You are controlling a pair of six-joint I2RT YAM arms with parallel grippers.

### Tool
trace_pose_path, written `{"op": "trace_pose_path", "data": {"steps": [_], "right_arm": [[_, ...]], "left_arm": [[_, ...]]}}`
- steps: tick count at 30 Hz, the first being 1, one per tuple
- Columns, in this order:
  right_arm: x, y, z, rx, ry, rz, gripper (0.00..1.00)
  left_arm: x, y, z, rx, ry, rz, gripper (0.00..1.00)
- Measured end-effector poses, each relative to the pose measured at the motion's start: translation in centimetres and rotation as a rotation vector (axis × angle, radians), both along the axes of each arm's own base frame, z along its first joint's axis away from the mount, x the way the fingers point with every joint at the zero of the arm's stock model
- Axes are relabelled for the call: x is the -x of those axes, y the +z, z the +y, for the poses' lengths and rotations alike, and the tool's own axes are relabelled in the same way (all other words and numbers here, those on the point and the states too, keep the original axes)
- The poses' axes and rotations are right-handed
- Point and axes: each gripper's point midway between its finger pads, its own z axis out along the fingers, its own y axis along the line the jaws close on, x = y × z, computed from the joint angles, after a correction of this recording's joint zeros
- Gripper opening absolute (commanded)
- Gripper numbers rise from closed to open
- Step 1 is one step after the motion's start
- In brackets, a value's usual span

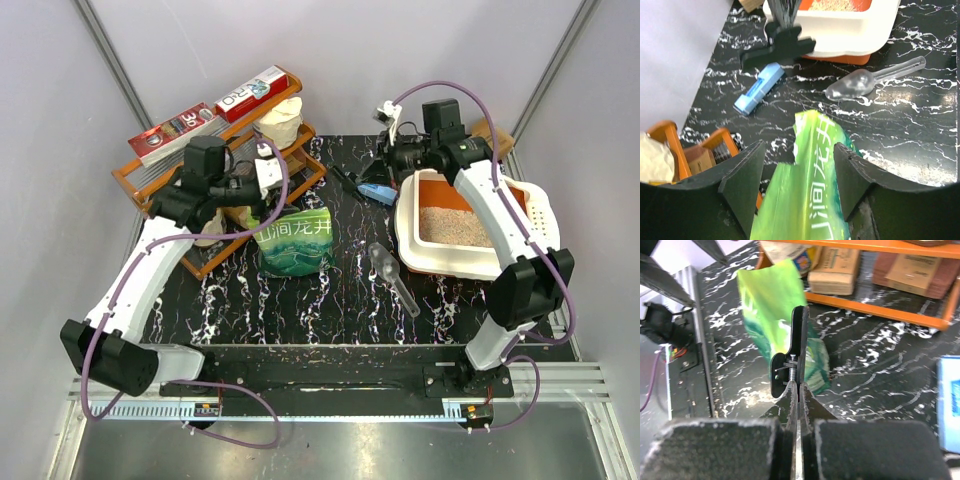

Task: Fill the litter box with clean litter

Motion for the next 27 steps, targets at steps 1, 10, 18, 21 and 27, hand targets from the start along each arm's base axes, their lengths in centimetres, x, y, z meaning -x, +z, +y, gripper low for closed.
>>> {"op": "trace_pose_path", "data": {"steps": [1, 10, 18, 21, 27], "right_arm": [[0.6, 0.1, 0.5, -0.008, 0.026, 0.004, 0.00], [4.0, 0.6, 2.3, -0.018, 0.163, -0.026, 0.00], [5.8, 1.2, 2.7, -0.005, 0.214, -0.075, 0.00], [6.0, 1.2, 2.7, -0.002, 0.220, -0.082, 0.00], [6.3, 1.1, 3.0, 0.003, 0.236, -0.090, 0.00]], "left_arm": [[0.1, 0.3, -0.7, 0.001, -0.017, -0.027, 0.65], [-0.7, 2.0, -3.2, 0.034, -0.058, -0.139, 0.75], [-2.5, 0.1, -5.1, 0.046, -0.079, -0.063, 0.68], [-2.4, -0.4, -5.9, 0.053, -0.098, -0.028, 0.63], [-1.7, 1.0, -6.6, 0.085, -0.142, -0.022, 0.54]]}}
